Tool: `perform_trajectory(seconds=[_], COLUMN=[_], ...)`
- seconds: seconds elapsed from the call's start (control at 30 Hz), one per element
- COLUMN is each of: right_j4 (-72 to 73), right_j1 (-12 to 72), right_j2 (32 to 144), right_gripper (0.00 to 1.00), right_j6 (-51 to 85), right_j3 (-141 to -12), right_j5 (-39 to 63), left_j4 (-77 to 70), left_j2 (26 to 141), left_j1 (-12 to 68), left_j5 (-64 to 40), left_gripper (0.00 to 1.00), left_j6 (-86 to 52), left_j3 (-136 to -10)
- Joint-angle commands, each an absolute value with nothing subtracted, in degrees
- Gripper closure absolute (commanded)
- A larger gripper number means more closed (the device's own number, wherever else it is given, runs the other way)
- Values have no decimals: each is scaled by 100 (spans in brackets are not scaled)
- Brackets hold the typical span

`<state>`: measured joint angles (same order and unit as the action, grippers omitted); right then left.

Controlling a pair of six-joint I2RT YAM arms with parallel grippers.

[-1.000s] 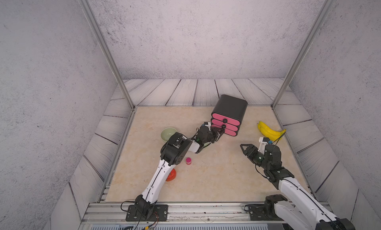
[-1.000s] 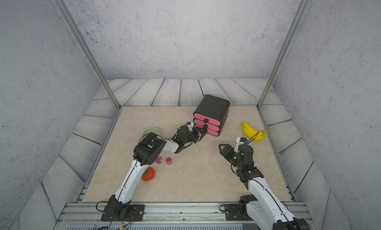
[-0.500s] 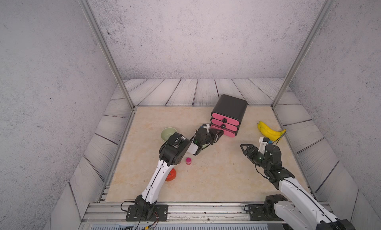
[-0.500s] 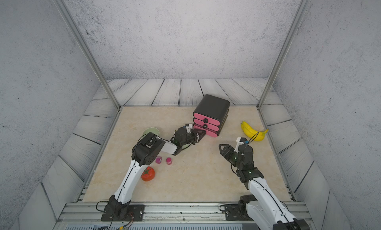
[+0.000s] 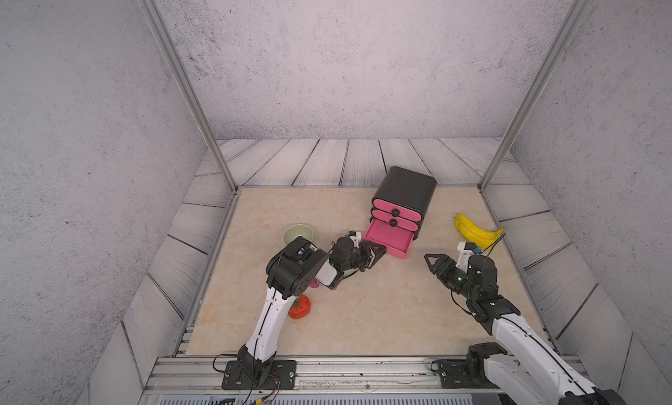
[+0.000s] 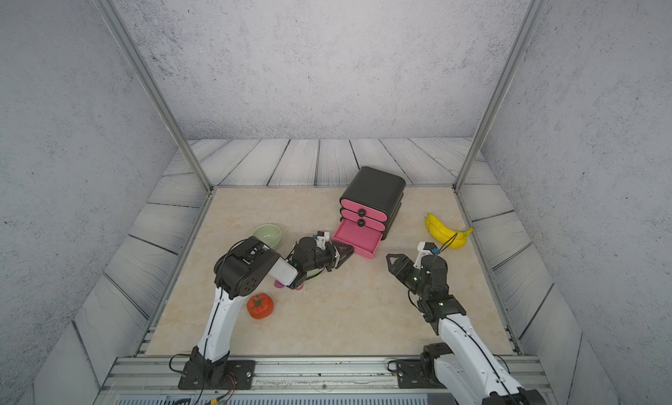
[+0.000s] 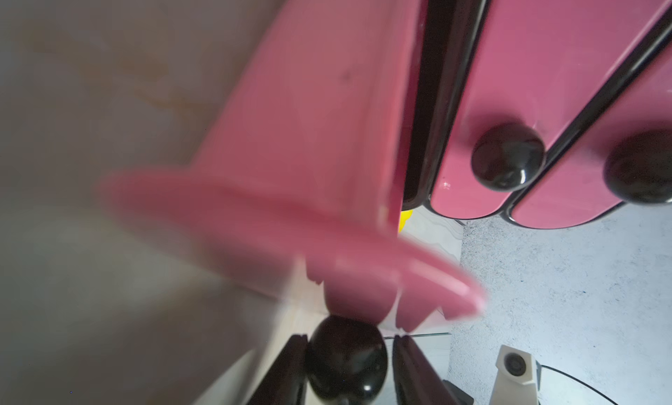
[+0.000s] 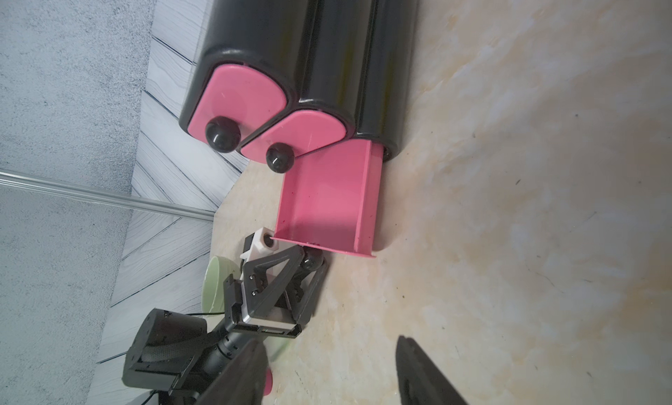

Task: Put the paint cans in the drawer according to color
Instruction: Open the drawer in the storage box.

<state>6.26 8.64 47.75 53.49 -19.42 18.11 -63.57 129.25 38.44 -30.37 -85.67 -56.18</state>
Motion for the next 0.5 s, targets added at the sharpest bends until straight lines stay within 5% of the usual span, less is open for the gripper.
perform_trajectory(seconds=[0.0, 0.17, 0.47], right_j4=[668, 701, 1789], right_j1=[841, 846, 903], right_j2=[4637, 4469, 4503], right_gripper=[38, 35, 33], right_j6=[5143, 4986, 5217], right_j3=[-1932, -2020, -1926], right_j5=[1903, 2118, 2840], left_j4=[-5789, -3799, 103], left_j2=[12578, 11397, 8281], left_j1=[3867, 3798, 3595], left_j5=[-3324, -3481, -2524], left_gripper=[45, 35, 35], left_j6=[-8215, -6842, -3683], left_j3=[-5683, -5558, -5055])
